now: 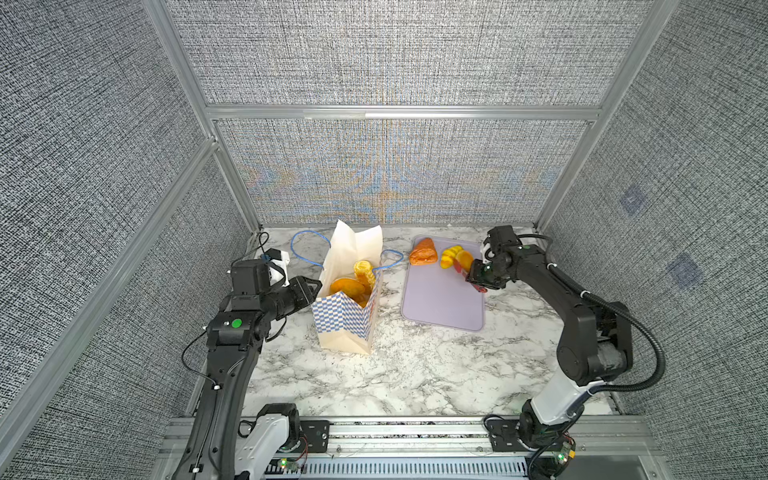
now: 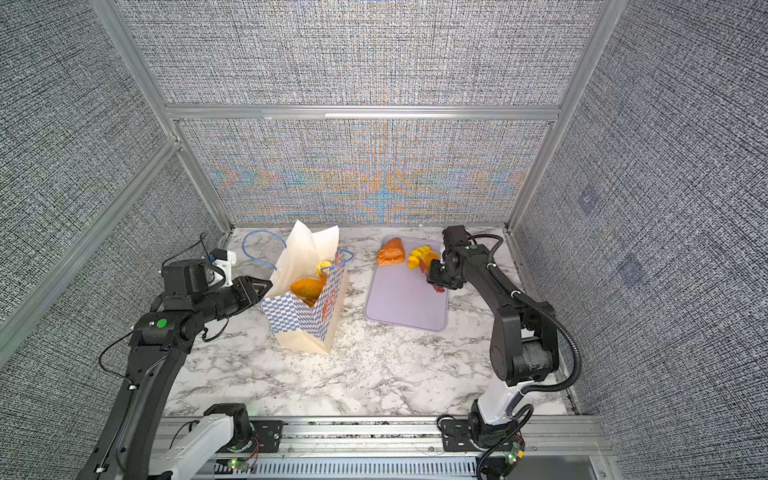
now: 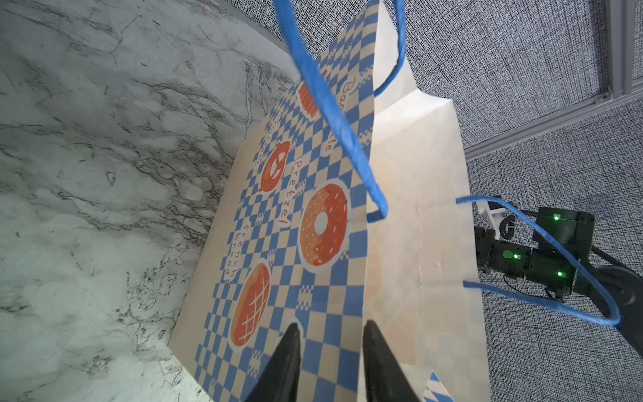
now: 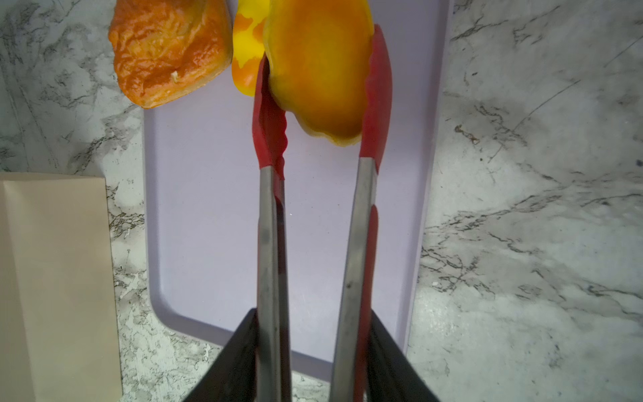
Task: Pack bread into a paper bag
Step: Pick up the bread from the tray.
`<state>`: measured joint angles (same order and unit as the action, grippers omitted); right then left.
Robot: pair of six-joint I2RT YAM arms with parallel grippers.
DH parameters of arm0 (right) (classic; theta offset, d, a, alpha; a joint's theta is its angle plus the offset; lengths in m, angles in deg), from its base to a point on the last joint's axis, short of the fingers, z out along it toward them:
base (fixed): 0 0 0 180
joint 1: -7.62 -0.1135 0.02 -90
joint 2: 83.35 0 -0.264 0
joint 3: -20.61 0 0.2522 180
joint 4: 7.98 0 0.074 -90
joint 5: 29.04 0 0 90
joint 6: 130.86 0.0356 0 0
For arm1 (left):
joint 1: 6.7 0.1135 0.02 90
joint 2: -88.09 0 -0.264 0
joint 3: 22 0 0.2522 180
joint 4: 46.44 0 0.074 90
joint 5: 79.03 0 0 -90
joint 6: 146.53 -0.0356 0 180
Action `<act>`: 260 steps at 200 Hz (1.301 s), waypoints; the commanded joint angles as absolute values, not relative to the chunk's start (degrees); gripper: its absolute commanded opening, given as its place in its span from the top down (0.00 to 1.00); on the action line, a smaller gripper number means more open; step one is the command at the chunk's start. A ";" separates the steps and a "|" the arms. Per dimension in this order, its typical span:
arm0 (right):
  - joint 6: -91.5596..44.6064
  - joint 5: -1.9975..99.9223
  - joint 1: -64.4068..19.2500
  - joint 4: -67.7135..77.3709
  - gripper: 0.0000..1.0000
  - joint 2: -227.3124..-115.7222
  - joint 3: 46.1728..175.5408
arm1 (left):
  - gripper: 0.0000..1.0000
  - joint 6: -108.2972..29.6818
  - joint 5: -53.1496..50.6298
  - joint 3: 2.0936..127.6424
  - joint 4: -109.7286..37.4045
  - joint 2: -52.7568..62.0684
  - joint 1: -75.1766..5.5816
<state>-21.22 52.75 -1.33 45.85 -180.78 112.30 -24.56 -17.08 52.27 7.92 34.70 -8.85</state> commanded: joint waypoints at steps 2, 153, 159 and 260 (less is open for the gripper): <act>-20.78 51.86 -1.25 45.33 0.56 -178.51 111.33 | 0.70 -24.45 -17.42 52.32 6.82 34.82 -8.86; -20.27 48.23 -12.47 50.24 0.57 -161.50 119.83 | 0.86 -23.57 -17.86 51.18 5.74 35.44 -8.89; -20.46 48.38 -13.55 50.34 0.57 -161.50 120.97 | 0.86 -23.55 -17.95 51.24 5.81 35.44 -8.87; -21.79 40.87 -25.24 45.83 0.57 -162.79 132.11 | 1.00 -23.31 -18.30 51.01 5.11 35.35 -8.87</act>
